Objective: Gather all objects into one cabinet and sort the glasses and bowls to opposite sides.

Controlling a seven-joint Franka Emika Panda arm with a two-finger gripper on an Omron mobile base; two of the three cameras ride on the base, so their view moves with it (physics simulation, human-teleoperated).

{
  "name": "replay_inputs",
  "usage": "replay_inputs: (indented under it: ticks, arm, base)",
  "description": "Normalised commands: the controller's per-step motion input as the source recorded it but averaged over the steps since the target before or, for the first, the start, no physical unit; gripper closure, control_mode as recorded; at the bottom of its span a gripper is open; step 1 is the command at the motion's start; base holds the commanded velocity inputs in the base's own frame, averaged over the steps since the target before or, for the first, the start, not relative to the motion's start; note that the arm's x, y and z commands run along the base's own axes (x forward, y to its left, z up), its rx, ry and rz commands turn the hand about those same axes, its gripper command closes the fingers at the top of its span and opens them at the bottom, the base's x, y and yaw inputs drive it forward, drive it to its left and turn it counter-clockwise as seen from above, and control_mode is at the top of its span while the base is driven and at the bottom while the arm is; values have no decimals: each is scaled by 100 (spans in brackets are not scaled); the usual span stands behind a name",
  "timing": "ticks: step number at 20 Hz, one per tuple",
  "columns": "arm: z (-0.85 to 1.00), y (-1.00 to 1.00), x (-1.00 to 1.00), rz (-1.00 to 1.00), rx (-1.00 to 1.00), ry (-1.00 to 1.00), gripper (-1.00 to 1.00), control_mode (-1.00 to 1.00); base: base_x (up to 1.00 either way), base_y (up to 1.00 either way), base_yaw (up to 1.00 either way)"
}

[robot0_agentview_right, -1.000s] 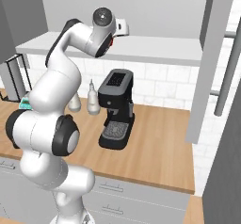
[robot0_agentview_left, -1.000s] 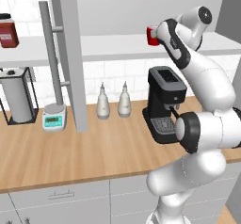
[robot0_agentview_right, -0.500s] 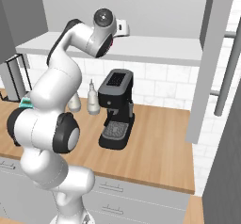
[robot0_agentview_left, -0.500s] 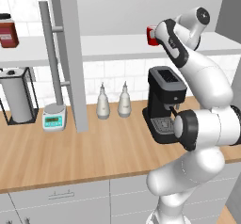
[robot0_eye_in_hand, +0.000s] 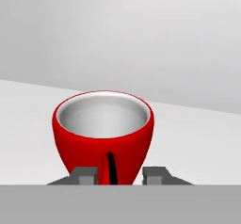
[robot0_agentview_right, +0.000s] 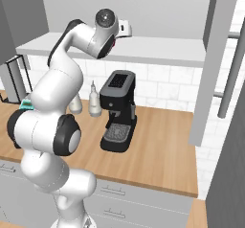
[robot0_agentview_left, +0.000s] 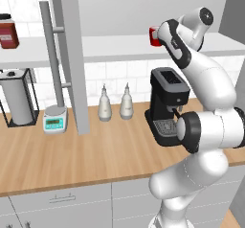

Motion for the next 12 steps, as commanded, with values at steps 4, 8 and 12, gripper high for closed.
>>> replay_inputs:
  ticks: [4,8,12]
  arm:
    - [0,0,8,0,0,0,100,-100]
    - [0,0,4,0,0,0,100,-100]
    - [25,0,-36,0,0,-11,100,-100]
  base:
    - [0,0,0]
    - [0,0,0]
    - [0,0,0]
